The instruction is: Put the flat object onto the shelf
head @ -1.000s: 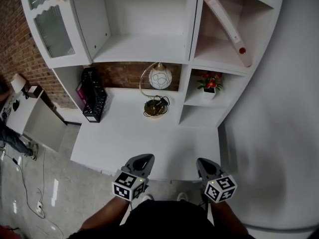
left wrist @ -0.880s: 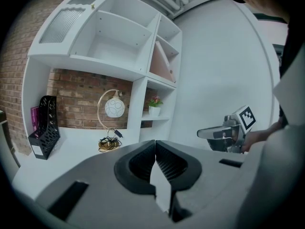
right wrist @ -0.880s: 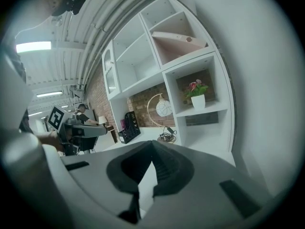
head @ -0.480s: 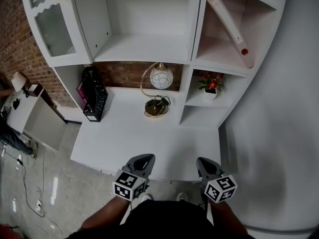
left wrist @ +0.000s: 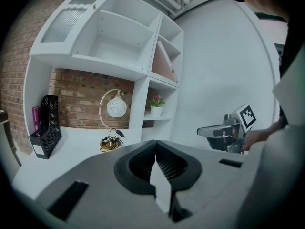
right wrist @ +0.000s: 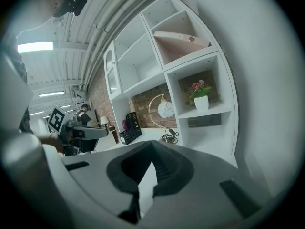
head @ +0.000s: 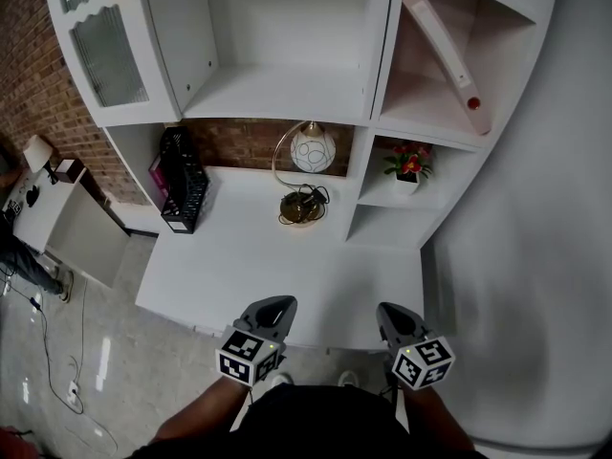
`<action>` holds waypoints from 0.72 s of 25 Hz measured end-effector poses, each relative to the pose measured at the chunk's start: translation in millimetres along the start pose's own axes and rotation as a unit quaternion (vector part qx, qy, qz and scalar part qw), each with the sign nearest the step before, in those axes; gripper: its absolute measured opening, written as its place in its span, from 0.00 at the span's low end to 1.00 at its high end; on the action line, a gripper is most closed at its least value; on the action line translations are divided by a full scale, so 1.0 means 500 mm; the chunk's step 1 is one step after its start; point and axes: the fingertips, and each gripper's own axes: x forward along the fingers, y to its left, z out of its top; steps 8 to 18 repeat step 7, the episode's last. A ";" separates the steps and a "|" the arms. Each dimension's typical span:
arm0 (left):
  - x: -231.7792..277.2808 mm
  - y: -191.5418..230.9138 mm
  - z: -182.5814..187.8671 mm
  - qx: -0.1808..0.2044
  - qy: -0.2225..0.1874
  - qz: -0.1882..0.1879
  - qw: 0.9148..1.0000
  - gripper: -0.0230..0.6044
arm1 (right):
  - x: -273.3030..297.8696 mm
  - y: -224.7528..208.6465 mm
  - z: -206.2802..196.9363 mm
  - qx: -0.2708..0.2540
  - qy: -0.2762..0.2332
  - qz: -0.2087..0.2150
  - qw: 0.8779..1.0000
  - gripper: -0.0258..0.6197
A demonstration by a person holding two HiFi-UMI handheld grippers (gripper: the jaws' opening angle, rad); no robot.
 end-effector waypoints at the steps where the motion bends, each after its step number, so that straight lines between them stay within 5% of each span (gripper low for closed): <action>1: 0.000 0.001 0.000 0.000 0.000 0.001 1.000 0.05 | 0.001 0.000 0.000 0.000 0.000 0.000 1.000 0.04; 18: 0.002 0.002 -0.002 -0.001 0.000 0.002 1.000 0.05 | 0.003 -0.003 0.003 0.000 -0.001 0.000 1.000 0.04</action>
